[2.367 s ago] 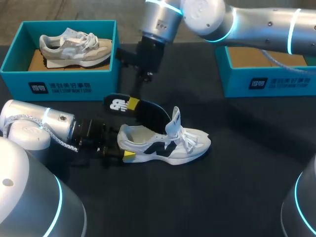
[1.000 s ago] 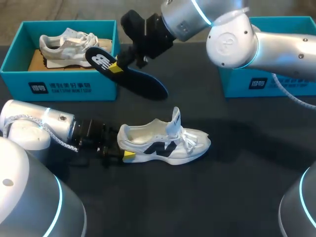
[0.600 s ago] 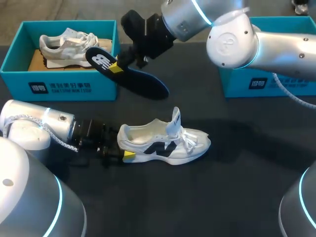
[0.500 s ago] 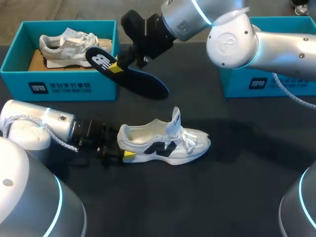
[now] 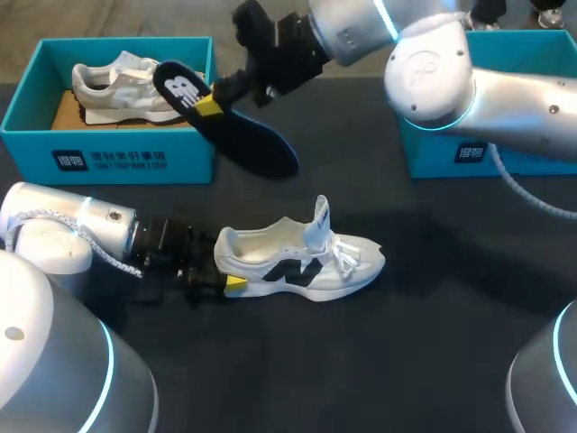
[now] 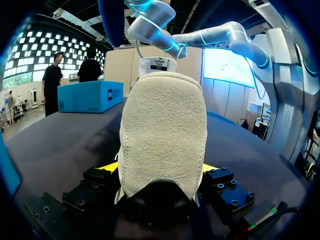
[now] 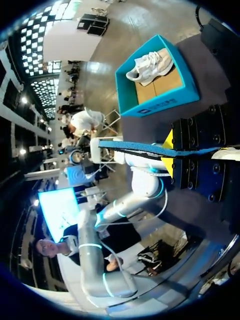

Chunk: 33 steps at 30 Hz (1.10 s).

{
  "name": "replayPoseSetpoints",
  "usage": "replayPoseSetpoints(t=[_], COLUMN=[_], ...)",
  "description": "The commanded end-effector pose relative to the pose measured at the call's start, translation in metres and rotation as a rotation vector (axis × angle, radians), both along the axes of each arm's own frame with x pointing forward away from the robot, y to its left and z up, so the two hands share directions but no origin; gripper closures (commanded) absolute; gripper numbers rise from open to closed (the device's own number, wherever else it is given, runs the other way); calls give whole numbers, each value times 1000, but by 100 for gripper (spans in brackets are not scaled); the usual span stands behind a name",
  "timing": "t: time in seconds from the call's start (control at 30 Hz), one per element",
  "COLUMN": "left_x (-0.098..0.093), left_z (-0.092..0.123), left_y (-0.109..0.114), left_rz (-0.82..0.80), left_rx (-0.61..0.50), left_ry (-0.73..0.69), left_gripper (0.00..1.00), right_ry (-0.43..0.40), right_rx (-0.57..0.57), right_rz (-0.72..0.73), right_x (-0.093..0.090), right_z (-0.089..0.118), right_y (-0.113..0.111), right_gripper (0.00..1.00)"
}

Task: Take the shoe out of the shoebox, open the shoe tongue, remove and reinsert the insole, then place the shoe into the shoebox

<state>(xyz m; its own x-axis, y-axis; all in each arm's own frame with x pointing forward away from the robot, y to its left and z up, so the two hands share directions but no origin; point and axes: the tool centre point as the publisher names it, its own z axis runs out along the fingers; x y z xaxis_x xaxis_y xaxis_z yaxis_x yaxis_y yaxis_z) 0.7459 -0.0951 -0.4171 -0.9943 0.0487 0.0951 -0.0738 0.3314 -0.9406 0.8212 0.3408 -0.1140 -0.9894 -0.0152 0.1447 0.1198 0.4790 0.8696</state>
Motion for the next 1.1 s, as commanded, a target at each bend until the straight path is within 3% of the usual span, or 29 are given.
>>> replayPoseSetpoints(t=[0.03,0.23,0.47,0.63,0.87,0.97,1.1], left_x=[0,0,0,0,0,0,0], left_z=[-4,-4,-4,-4,-4,-4,-4], left_y=[1,1,1,1,1,1,1], left_rz=[0,0,0,0,0,0,0], left_rx=[0,0,0,0,0,0,0], left_ry=[1,1,1,1,1,1,1], left_gripper=[100,100,100,100,100,100,100], right_ry=[17,68,150,165,212,208,208], right_rx=[63,143,361,400,496,624,624], right_rz=[9,-12,-65,-72,-77,-80,-80], right_x=[-1,-5,-21,-31,-39,-40,-40], right_z=[13,40,77,100,120,128,128], right_y=[-21,-37,-54,-57,-57,-55,-55], right_gripper=[100,100,100,100,100,100,100])
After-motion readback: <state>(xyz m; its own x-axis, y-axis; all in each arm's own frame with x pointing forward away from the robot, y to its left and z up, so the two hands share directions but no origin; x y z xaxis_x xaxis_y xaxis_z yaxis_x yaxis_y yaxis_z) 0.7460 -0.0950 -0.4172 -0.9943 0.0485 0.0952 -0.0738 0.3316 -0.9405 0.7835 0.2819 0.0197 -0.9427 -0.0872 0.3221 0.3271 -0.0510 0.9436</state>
